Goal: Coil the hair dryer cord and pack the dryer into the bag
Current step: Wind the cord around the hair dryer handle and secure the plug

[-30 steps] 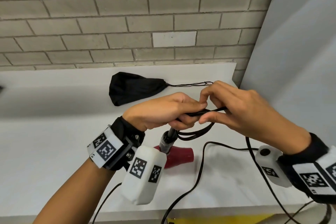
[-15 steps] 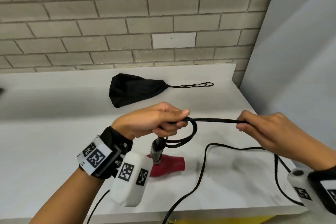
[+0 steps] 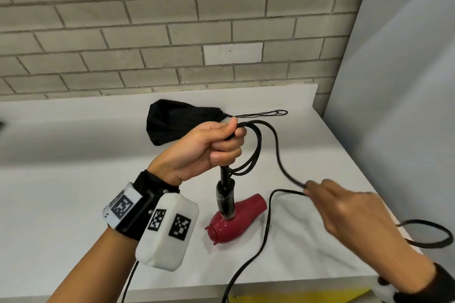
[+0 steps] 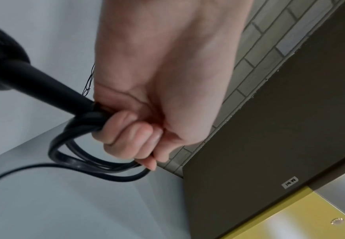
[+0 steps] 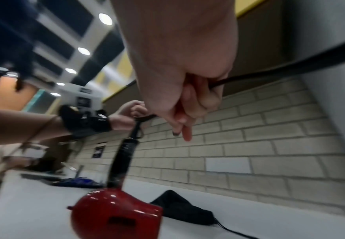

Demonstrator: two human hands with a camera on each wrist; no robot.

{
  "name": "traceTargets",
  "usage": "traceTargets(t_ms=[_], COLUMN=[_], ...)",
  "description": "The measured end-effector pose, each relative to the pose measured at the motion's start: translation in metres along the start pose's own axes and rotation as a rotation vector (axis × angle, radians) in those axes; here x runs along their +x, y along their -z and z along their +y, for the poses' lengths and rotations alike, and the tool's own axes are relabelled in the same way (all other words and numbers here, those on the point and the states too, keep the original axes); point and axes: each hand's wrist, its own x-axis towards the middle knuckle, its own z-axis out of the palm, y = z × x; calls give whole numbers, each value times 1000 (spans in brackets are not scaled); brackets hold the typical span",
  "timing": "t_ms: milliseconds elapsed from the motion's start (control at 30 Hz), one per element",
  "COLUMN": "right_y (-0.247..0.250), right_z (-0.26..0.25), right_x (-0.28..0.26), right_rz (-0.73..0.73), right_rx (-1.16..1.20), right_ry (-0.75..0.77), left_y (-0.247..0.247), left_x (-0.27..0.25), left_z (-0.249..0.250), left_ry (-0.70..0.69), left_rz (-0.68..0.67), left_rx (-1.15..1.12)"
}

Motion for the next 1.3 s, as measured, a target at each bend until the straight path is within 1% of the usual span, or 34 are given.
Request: traceTargets(t_ms=[67,167,233,333,400,500,600,700,767,800,867,900,933,1000,1033,1067,1133,1167,1233,1300], right_y=[1,11,17,26,32,40,43,47,52,54,52,47,41,30,25,23,22,21,20,19], right_z=[-15,-34,-42,-45,-45,-43,-41,-40,-37,-34,-26,-21,-15,-5,-3,-3,-6,-8,-13,-18], right_x=[0,7,16,30,39,55,64,72,81,87,98,101,103,102,99,96,92,91,91,92], right_rz=[-71,-117,-101,-64,-5,75,139,223,218,199,118,54,-33,-205,-249,-259,-242,-203,-134,-81], right_rx=[-84,-94,-92,-73,-40,-6,83,224,217,202,201,252,356,668,741,741,709,732,809,889], right_ry=[119,284,381,482,518,531,507,472,421,365,250,210,174,99,94,122,194,209,200,139], left_y=[-3,-9,-13,-17,-20,-24,-21,-24,-32,-34,-35,-34,-33,-31,-30,-30,-29,-29,-29,-28], left_x=[3,8,11,13,13,13,12,11,12,12,14,14,15,14,12,11,8,6,5,4], left_z=[-1,-2,-3,-5,-9,-13,-8,-5,-8,-10,-10,-7,-5,-1,0,0,0,-1,-1,-2], left_ry=[-2,13,26,47,68,80,63,55,81,91,89,90,90,81,76,74,81,82,70,49], left_rz=[-16,-36,-39,-30,-45,-56,-24,-52,-94,-111,-110,-99,-89,-98,-119,-142,-170,-178,-200,-208], left_rx=[-33,-50,-6,98,145,157,174,296,378,388,365,354,351,369,381,393,402,395,355,306])
